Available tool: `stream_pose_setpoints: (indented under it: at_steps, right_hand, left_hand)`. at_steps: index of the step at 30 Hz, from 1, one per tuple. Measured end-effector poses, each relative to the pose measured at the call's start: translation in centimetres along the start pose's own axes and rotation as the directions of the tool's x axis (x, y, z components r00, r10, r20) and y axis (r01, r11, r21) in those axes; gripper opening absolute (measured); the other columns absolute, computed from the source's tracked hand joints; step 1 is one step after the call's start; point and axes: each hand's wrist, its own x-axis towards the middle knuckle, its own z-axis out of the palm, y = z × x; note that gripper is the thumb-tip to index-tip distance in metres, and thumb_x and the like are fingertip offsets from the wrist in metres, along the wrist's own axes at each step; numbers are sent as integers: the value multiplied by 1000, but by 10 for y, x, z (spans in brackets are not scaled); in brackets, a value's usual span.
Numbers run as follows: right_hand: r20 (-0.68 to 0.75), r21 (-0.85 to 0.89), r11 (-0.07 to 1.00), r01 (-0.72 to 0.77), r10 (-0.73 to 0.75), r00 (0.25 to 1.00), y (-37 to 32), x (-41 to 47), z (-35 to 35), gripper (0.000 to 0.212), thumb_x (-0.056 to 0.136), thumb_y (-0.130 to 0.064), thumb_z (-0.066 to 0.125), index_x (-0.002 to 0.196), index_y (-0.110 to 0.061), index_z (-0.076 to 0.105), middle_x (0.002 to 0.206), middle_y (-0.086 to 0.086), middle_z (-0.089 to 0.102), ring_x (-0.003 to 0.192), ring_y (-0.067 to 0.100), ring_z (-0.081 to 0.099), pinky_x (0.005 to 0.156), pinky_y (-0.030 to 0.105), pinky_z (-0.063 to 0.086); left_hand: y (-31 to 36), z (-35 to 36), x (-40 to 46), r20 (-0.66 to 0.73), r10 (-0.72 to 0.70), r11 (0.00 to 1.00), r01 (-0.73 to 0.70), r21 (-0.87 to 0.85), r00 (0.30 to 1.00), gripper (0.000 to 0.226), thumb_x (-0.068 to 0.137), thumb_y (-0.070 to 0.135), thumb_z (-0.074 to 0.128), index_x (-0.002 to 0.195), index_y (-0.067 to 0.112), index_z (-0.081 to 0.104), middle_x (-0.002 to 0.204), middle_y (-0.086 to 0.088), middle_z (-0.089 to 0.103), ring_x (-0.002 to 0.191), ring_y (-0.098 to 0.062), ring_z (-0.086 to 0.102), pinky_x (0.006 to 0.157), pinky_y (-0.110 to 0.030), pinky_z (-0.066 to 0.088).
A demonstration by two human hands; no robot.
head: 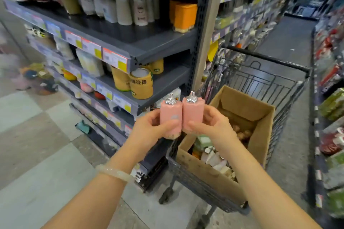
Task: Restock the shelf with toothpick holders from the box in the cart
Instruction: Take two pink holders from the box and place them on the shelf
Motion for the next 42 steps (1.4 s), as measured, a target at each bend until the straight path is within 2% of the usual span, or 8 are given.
stream_pose_setpoints:
  at_steps: [3, 7, 10, 15, 19, 23, 33, 42]
  right_hand:
    - [91, 3, 1000, 20, -20, 996, -13, 6, 39, 44, 71, -10, 75, 109, -26, 59, 105, -7, 70, 97, 9, 66, 83, 26, 55]
    - [168, 2, 998, 60, -59, 984, -30, 15, 98, 52, 69, -15, 77, 116, -19, 58, 108, -3, 69, 97, 12, 66, 83, 27, 55]
    - [219, -3, 997, 77, -75, 973, -40, 22, 149, 63, 62, -24, 84, 119, -20, 58, 110, -2, 68, 98, 14, 66, 75, 26, 55]
    - [256, -12, 992, 128, -121, 959, -51, 37, 243, 48, 70, -7, 80, 109, -26, 60, 99, -11, 70, 89, 6, 67, 74, 25, 56]
    - [279, 30, 986, 167, -169, 945, -60, 50, 313, 45, 73, -3, 76, 107, -27, 61, 97, -15, 71, 87, 0, 66, 69, 17, 52]
    - [284, 71, 982, 173, -186, 941, -66, 64, 366, 52, 65, -14, 83, 111, -26, 61, 101, -9, 71, 91, 7, 67, 69, 21, 53]
    - [237, 35, 976, 214, -217, 947, -80, 121, 430, 46, 75, -10, 76, 112, -31, 58, 110, -10, 67, 97, 8, 65, 78, 25, 55]
    - [202, 32, 972, 233, -235, 951, -78, 227, 475, 46, 75, -10, 76, 114, -28, 59, 111, -5, 66, 98, 10, 65, 72, 20, 54]
  left_hand:
    - [15, -36, -22, -89, 29, 1000, -29, 12, 996, 47, 67, 35, 73, 110, 17, 66, 98, -1, 73, 91, -23, 69, 79, -41, 57]
    - [33, -92, -47, -151, 81, 996, -87, -33, 985, 37, 67, 32, 70, 102, 22, 66, 90, 6, 74, 81, -10, 70, 66, -22, 54]
    - [41, -139, -64, -202, 104, 994, -109, -19, 974, 46, 66, 37, 74, 107, 19, 66, 95, 2, 74, 83, -13, 70, 67, -23, 53]
    - [54, -226, -85, -315, 126, 991, -136, -8, 941, 45, 67, 28, 82, 108, 16, 66, 95, 2, 74, 85, -14, 69, 71, -29, 54]
    - [66, -293, -94, -353, 169, 983, -182, -3, 920, 47, 62, 25, 73, 106, 9, 66, 88, 0, 74, 77, -11, 69, 62, -21, 52]
    - [75, -346, -96, -363, 207, 978, -202, 52, 908, 55, 60, 33, 74, 110, 13, 66, 100, -3, 74, 90, -18, 69, 78, -31, 54]
    - [93, -428, -51, -352, 208, 977, -214, 23, 912, 54, 61, 33, 75, 111, 18, 62, 99, 3, 72, 90, -14, 70, 80, -35, 57]
    - [109, -496, 47, -332, 244, 968, -251, 20, 911, 44, 64, 29, 74, 105, 19, 63, 98, 1, 72, 89, -16, 70, 80, -34, 57]
